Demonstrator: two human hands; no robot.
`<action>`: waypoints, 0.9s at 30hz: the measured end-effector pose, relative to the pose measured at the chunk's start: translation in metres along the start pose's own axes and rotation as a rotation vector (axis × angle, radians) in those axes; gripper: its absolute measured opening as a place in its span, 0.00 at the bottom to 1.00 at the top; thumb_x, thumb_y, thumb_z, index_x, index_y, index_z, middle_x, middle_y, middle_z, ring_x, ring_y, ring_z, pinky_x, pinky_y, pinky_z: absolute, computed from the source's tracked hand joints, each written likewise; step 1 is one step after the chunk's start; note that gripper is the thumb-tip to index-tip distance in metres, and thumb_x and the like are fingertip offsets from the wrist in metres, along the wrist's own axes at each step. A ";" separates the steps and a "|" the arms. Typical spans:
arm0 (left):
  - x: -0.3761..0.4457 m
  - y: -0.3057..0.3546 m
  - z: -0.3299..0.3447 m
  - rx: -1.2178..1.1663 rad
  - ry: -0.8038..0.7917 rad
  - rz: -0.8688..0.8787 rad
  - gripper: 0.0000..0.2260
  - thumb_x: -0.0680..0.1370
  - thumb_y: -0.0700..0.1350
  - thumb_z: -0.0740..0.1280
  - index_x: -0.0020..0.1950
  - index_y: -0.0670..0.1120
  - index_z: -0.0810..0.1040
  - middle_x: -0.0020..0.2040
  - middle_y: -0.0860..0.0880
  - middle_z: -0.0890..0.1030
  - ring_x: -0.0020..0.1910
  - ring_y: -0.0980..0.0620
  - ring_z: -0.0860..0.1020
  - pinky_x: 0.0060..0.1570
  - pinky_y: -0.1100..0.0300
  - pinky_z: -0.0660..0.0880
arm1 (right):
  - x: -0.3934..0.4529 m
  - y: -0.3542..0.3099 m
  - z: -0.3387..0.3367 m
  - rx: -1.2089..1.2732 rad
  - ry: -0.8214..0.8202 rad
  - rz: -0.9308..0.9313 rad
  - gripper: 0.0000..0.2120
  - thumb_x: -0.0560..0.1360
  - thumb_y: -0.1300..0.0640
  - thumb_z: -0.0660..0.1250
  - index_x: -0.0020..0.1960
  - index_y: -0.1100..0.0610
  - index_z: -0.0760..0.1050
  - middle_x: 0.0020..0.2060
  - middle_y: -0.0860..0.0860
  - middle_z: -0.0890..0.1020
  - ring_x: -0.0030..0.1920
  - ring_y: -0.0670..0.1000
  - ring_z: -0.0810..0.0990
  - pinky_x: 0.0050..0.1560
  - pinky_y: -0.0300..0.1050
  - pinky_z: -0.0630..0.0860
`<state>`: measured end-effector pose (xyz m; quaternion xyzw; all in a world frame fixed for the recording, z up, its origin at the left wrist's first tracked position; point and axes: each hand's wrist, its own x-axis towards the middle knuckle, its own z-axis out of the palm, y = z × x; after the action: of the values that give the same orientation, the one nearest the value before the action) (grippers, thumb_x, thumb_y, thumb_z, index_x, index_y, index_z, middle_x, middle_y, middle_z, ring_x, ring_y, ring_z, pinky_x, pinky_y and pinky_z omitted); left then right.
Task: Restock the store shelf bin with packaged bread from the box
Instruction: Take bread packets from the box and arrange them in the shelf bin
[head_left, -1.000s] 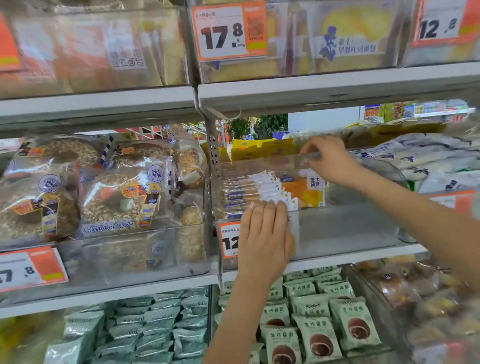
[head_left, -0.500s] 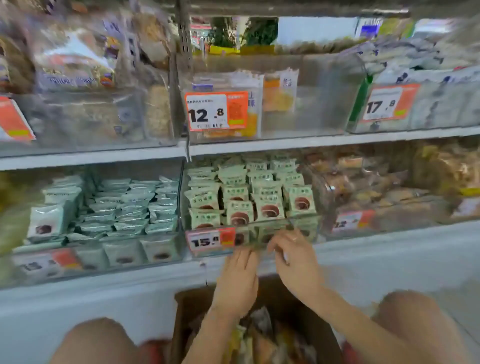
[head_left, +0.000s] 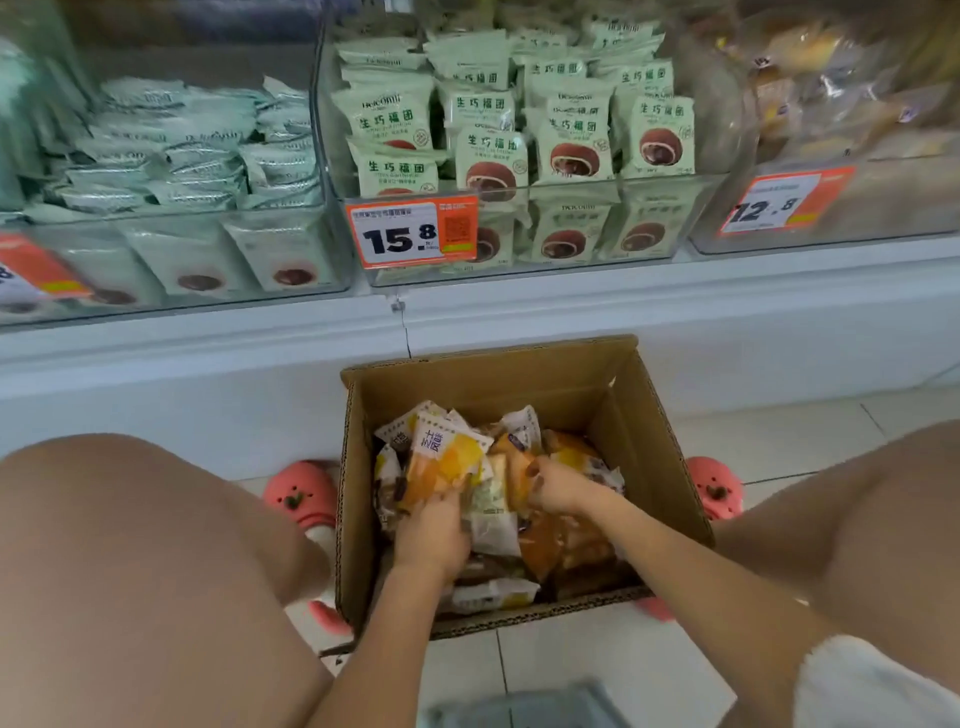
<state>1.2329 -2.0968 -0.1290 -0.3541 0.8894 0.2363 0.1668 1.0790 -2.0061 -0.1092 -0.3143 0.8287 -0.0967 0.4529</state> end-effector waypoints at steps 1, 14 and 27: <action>0.002 -0.003 0.001 -0.012 -0.001 -0.017 0.17 0.79 0.45 0.60 0.69 0.48 0.65 0.61 0.44 0.75 0.59 0.43 0.73 0.54 0.50 0.73 | 0.008 -0.003 0.004 0.063 0.051 0.050 0.16 0.78 0.56 0.61 0.64 0.60 0.70 0.50 0.57 0.77 0.46 0.54 0.74 0.46 0.45 0.70; 0.000 -0.010 0.013 -0.149 -0.035 -0.074 0.12 0.79 0.45 0.59 0.63 0.46 0.69 0.58 0.45 0.76 0.57 0.43 0.74 0.53 0.50 0.74 | 0.051 -0.024 0.026 0.371 0.000 0.228 0.35 0.69 0.49 0.74 0.71 0.51 0.63 0.66 0.51 0.72 0.64 0.55 0.73 0.62 0.47 0.73; 0.001 0.017 -0.007 -1.512 -0.389 -0.359 0.27 0.78 0.65 0.57 0.66 0.47 0.72 0.62 0.44 0.75 0.58 0.45 0.76 0.56 0.51 0.74 | -0.040 -0.012 0.029 0.610 0.680 -0.084 0.11 0.77 0.55 0.65 0.57 0.54 0.69 0.43 0.46 0.76 0.40 0.41 0.75 0.35 0.30 0.69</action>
<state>1.2194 -2.0906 -0.1189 -0.4614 0.3726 0.8022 0.0692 1.1234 -1.9877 -0.0932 -0.1503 0.8504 -0.4525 0.2227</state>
